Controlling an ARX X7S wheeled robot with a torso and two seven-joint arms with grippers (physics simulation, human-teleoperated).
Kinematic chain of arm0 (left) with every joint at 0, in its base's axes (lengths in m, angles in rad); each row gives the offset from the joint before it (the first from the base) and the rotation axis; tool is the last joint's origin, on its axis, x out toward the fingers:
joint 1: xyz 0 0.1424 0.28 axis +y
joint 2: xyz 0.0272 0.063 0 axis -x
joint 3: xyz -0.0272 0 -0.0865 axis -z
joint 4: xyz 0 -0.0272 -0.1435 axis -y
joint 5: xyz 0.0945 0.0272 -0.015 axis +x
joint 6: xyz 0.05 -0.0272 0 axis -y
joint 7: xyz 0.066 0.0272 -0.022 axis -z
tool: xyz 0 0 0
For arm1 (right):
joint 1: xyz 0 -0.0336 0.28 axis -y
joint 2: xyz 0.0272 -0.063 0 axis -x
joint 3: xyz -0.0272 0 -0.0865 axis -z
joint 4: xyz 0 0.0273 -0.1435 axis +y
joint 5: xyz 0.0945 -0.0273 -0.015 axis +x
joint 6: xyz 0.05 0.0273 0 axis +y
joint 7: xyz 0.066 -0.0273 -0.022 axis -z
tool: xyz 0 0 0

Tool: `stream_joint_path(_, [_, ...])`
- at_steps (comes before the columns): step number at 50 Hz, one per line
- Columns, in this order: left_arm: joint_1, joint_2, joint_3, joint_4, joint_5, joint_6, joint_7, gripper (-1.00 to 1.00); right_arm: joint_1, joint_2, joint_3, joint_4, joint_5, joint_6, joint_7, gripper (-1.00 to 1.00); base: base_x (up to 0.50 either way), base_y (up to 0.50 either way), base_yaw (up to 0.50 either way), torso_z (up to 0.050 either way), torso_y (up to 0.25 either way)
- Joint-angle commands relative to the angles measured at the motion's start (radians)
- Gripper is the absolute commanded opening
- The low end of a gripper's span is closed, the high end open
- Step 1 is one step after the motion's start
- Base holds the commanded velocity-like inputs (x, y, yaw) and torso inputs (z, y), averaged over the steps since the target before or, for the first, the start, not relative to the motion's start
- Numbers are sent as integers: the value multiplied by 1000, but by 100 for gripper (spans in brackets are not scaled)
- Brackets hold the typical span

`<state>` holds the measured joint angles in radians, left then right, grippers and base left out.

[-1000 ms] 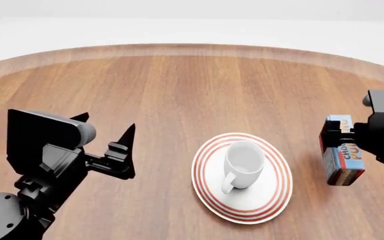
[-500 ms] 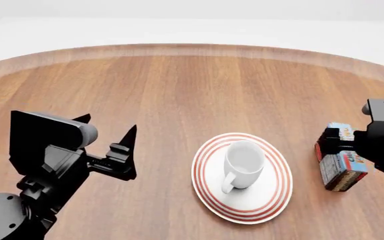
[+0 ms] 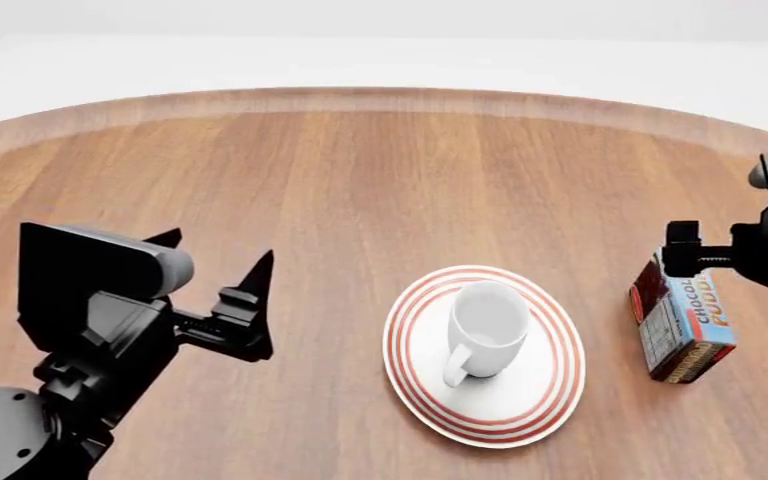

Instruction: Pick up the white mug and put it on the plate, and put the chocolate pudding to the right of the plate.

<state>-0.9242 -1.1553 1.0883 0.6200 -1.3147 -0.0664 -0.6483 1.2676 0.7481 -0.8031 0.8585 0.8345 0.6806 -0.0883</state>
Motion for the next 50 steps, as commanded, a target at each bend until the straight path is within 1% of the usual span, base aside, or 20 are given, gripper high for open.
stream_joint_path(1, [0,9,-30,10,10,10,25,100,79,76,23,-245,-2,145,46,100,0,0,0,0,0])
stream_joint_path(5, [3,8,-31,10,13,14,26,100,118,100,18,-310,-8,169,44,100,0,0,0,0,0])
stream_joint_path(10, [5,11,-30,11,16,12,26,100,170,157,27,-459,8,225,63,100,0,0,0,0,0])
stream_joint_path(18, [-1,9,-34,16,10,6,21,100,231,200,11,-605,-13,250,54,100,0,0,0,0,0])
stream_joint_path(24, [-3,5,-37,21,8,5,19,100,220,267,36,-799,27,263,96,100,0,0,0,0,0])
stream_joint_path(28, [-1,1,-39,27,10,8,17,100,185,323,84,-931,78,244,158,100,0,0,0,0,0])
stream_joint_path(35, [-1,-18,-46,44,9,12,9,100,62,423,179,-1107,198,153,290,100,0,0,0,0,0])
stream_joint_path(37, [-4,-32,-51,62,8,12,1,100,8,470,212,-1168,243,94,325,100,0,0,0,0,0])
stream_joint_path(39, [-6,-38,-54,74,10,12,-4,100,-21,493,232,-1194,273,62,355,100,0,0,0,0,0])
stream_joint_path(41, [-7,-45,-57,86,14,13,-8,100,-78,532,269,-1245,331,-18,387,100,0,0,0,0,0])
stream_joint_path(44, [0,-45,-56,84,19,18,-10,100,-128,574,286,-1309,355,-77,433,100,0,0,0,0,0])
stream_joint_path(50, [21,-62,-55,84,29,43,-8,100,-248,688,306,-1411,401,-248,514,100,0,0,0,0,0])
